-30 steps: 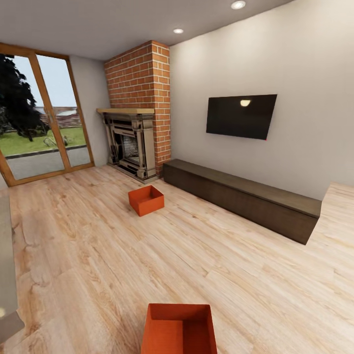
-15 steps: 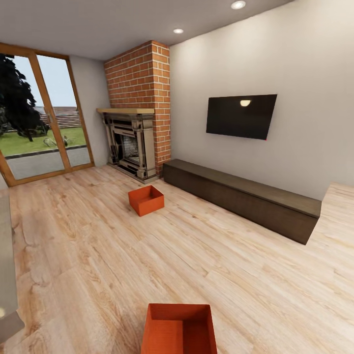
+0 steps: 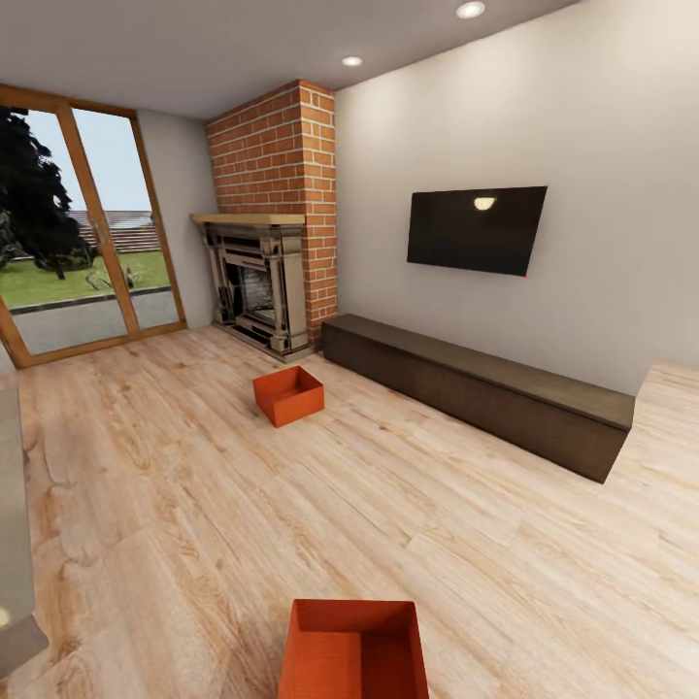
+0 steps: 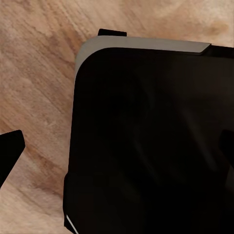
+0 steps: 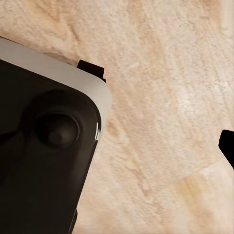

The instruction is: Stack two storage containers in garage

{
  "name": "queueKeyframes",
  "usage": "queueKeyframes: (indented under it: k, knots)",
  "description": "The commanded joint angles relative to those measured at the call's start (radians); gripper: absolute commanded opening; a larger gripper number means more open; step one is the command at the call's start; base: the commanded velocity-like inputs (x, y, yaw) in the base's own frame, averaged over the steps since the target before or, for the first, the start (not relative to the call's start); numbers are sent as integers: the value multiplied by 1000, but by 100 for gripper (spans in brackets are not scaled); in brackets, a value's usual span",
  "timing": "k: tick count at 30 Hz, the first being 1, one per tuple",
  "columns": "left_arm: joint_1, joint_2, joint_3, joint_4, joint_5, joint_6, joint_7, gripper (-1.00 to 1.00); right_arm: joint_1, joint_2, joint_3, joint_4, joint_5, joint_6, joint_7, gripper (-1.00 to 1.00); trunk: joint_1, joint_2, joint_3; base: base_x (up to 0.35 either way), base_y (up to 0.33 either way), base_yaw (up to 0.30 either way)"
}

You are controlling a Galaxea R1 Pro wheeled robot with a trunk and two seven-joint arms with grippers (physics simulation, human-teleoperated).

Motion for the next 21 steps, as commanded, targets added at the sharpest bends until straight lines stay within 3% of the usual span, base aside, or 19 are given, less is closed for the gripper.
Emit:
queueKeyframes:
  k: [1,21]
  knots:
    - [0,0,5,0,6,-2,-1,100,-1,1,9,3,-11,-6,-1,100,0,0,-1,0,0,0]
    - [0,-2,5,0,5,-2,-1,100,-1,1,9,3,-14,-6,-1,100,0,0,-1,0,0,0]
